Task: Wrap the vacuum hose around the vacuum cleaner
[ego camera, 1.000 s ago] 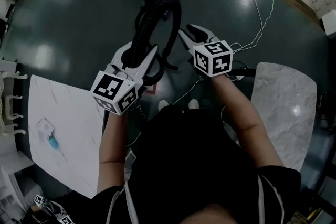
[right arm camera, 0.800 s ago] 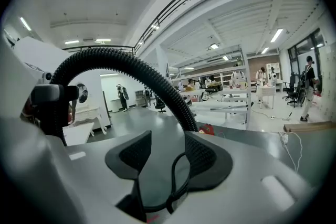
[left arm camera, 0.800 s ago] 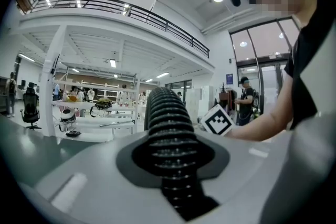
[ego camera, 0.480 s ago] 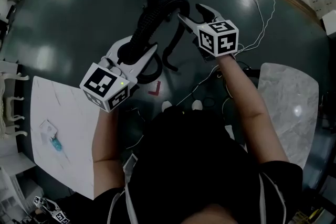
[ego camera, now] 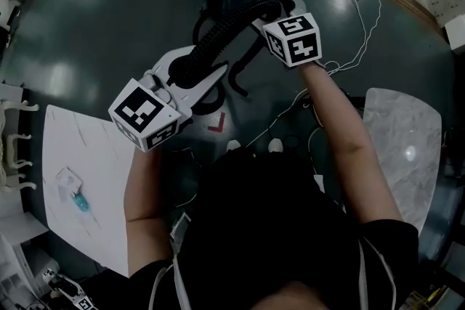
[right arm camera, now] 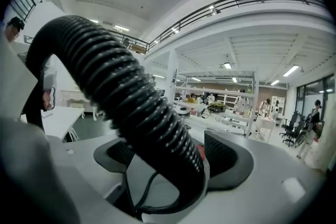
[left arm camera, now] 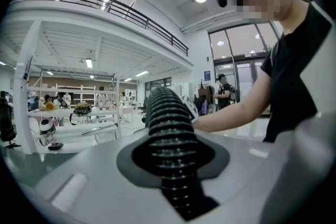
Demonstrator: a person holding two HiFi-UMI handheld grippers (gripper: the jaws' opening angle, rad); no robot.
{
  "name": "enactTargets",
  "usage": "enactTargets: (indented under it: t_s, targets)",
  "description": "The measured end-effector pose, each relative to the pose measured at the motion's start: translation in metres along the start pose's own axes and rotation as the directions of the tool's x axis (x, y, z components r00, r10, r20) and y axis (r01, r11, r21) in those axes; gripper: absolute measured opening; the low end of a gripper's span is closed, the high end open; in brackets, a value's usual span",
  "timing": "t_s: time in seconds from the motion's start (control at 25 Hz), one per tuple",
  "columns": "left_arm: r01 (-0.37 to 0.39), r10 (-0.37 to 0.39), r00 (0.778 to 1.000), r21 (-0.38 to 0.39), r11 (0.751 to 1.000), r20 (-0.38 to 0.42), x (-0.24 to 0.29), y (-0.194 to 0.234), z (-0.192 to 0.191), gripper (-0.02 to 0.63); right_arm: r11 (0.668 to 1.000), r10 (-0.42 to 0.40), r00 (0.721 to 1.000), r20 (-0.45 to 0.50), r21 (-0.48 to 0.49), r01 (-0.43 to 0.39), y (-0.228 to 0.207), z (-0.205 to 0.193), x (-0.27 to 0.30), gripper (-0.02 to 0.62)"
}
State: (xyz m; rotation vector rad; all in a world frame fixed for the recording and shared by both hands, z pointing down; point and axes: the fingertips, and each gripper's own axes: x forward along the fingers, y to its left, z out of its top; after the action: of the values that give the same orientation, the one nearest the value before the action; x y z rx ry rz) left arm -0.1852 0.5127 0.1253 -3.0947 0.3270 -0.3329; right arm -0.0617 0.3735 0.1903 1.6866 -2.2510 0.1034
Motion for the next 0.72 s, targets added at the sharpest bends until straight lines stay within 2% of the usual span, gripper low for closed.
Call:
enactTargets:
  t_s: [0.08, 0.12, 0.16, 0.24, 0.44, 0.6, 0.72]
  targets:
    - [0.022, -0.022, 1.0, 0.004, 1.0, 0.004, -0.006, -0.001, -0.003, 0.117, 0.999, -0.009, 1.0, -0.002, -0.042, 0.009, 0.001, 0.002, 0.002, 0.383]
    - [0.025, -0.025, 1.0, 0.0, 1.0, 0.007, -0.009, 0.0, -0.004, 0.117, 0.998, -0.014, 1.0, -0.002, -0.064, 0.014, 0.002, 0.003, 0.003, 0.349]
    - [0.023, -0.023, 1.0, -0.005, 1.0, 0.01, -0.012, 0.003, -0.005, 0.117, 0.996, -0.018, 1.0, -0.004, -0.087, 0.018, 0.003, 0.005, 0.003, 0.276]
    - [0.02, -0.02, 1.0, -0.012, 1.0, 0.013, -0.018, 0.01, -0.01, 0.117, 0.992, -0.021, 1.0, -0.019, -0.123, 0.019, 0.01, 0.007, 0.006, 0.24]
    - [0.022, -0.022, 1.0, -0.023, 0.999, -0.008, -0.028, 0.027, -0.032, 0.12, 0.993, -0.036, 0.994, -0.1, -0.119, 0.024, 0.021, 0.004, 0.016, 0.207]
    - [0.023, -0.022, 1.0, -0.044, 0.999, 0.013, -0.033, 0.04, -0.041, 0.123, 0.997, -0.043, 0.988, -0.148, -0.075, 0.032, 0.027, 0.004, 0.021, 0.199]
    - [0.012, -0.012, 1.0, -0.03, 0.999, 0.018, -0.032, 0.051, -0.047, 0.123, 0.997, -0.049, 0.981, -0.189, -0.067, 0.037, 0.027, 0.004, 0.025, 0.193]
